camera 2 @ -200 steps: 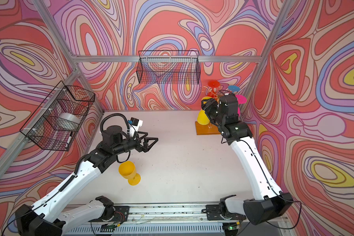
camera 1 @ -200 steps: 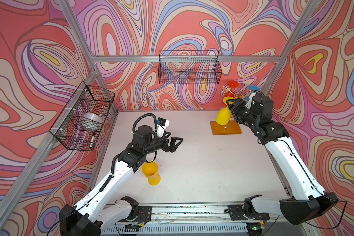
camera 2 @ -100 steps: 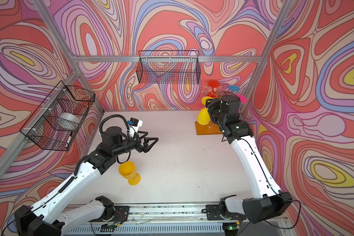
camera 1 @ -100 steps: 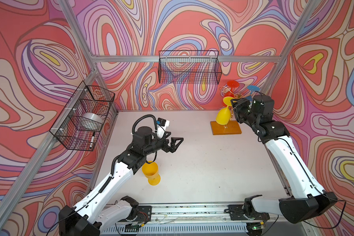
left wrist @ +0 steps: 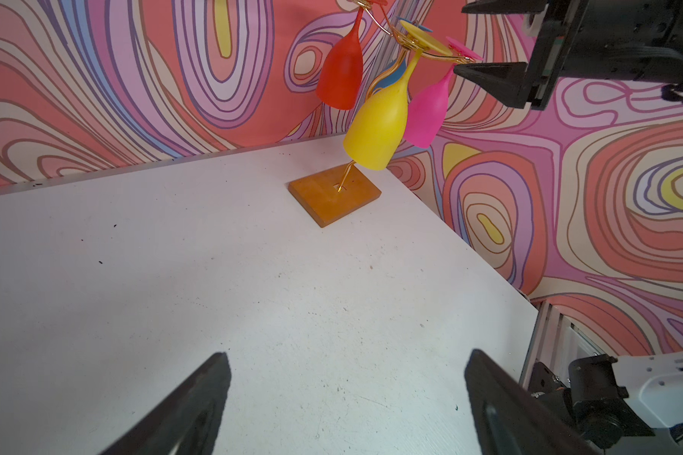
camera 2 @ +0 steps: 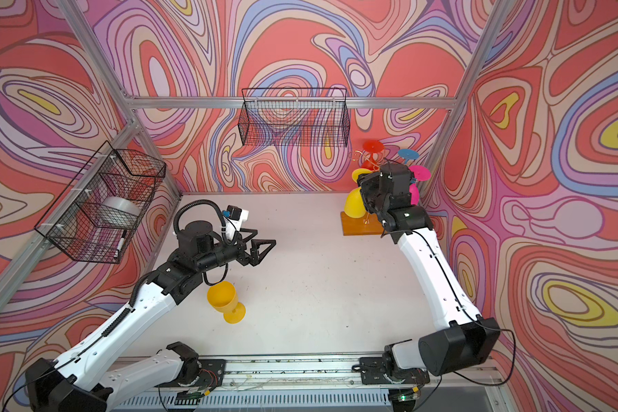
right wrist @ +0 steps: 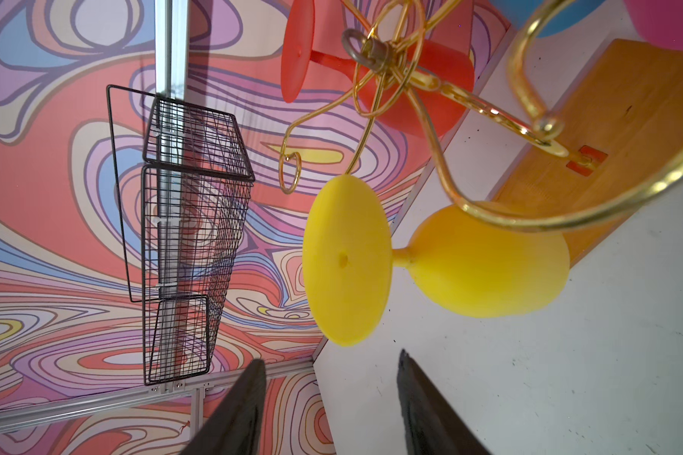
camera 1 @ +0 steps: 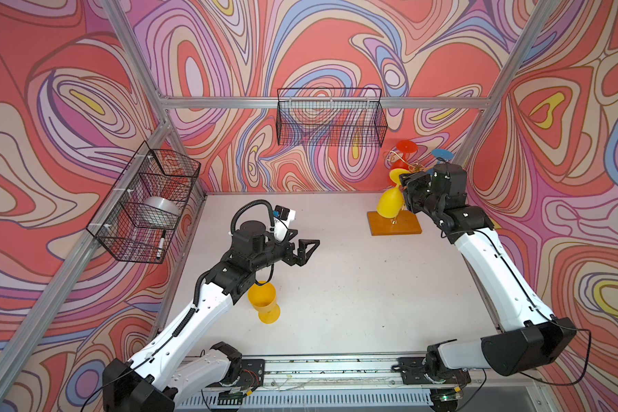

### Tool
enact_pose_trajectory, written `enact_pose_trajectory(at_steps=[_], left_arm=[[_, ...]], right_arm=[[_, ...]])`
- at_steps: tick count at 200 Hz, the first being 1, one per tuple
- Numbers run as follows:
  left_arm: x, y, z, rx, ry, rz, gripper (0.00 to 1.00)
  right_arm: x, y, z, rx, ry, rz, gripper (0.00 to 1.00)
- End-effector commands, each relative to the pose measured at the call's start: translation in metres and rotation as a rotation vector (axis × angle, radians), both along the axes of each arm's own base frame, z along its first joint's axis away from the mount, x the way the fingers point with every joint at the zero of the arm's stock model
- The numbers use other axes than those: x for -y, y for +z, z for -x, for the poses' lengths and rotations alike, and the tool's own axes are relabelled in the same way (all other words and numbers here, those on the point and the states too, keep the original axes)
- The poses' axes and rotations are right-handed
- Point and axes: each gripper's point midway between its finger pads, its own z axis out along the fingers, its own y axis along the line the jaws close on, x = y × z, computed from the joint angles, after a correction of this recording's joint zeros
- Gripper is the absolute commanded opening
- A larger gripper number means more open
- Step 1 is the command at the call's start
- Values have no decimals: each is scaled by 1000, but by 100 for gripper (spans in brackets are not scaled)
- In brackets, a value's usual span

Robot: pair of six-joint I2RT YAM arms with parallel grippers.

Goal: Take the wine glass off the wine glass rack
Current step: 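Close the right gripper on the foot of the hanging yellow glass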

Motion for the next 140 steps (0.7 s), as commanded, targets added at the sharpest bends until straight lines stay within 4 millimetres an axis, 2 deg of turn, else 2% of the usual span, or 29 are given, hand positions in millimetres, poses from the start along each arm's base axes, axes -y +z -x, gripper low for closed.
enact_pose_trajectory(at_steps=[1,80,140], left_arm=[[1,4,-2,35,0,1,93],[2,2,-3,28,-1,0,93],[3,3,-3,26,-4,1,92]], right_arm=[[4,-2,-10,12,-21,-27,54],[7,-7,-27,20,-32,-69,48],[11,-7,-32,44,-41,-79,34]])
